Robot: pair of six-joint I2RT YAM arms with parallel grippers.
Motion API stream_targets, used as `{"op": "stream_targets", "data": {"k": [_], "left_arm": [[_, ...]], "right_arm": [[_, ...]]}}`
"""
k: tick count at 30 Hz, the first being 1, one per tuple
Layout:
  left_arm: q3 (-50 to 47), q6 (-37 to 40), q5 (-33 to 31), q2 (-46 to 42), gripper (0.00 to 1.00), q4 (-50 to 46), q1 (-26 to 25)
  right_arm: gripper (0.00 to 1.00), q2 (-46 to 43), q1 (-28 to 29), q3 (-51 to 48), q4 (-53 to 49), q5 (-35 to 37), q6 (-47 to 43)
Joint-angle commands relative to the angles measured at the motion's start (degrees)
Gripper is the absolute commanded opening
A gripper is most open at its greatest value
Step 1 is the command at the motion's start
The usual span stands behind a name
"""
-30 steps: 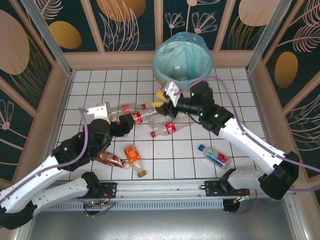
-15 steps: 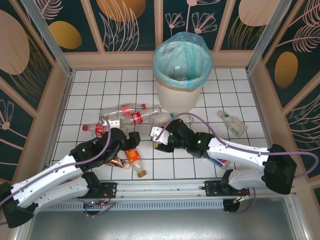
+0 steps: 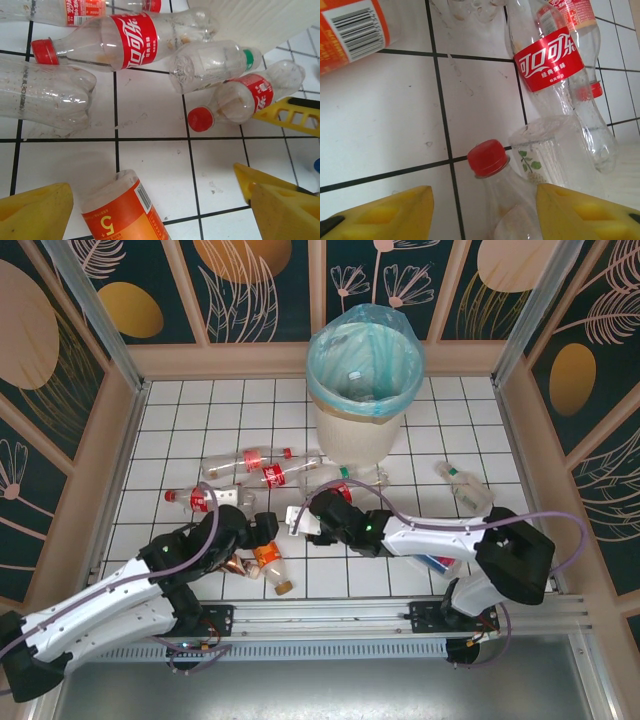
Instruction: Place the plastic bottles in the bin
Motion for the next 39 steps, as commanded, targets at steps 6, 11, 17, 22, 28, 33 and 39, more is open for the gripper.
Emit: {"op": "stream_targets", "data": {"k": [6,11,17,22,28,33,39], "left_arm": [[-3.19,-3.03,-2.36,-7.38,0.92,-2.73,0.25],[-3.57,-3.04,-3.30,-10.46,0.92,-2.60,0.17],[-5.09,-3.18,-3.36,-11.53,0.92,-1.46,0.22],[-5.98,-3.06,-3.00,-11.18,0.92,-0.67,0.18],[-5.94,-2.91,-3.09,-11.20,0.92,-0.53,0.17],[-6.05,-2.66,-3.59,-11.30,0.92,-0.46,0.18],[-5.94,-2.86,-4.20,-11.48,0.91,-0.72,0.22]], "right_arm": [[0.58,5.78,-1.45,4.14,4.79,1.28,-5.88],[0.58,8.59,-1.80,4.99,4.86,0.86,-6.64],[0.58,11.68,-2.81,4.57,6.98,-0.47,-6.71],[0.58,14.21,-3.89,5.04,9.05,-0.31,-7.25],[0.56,16.73,-4.71,5.11,10.37,0.24,-9.14],[0.51,16.49,-4.62,4.89,12.24,-0.50,-10.44],[0.33,14.84,-4.42,4.65,13.07,-0.43,-11.37]]}}
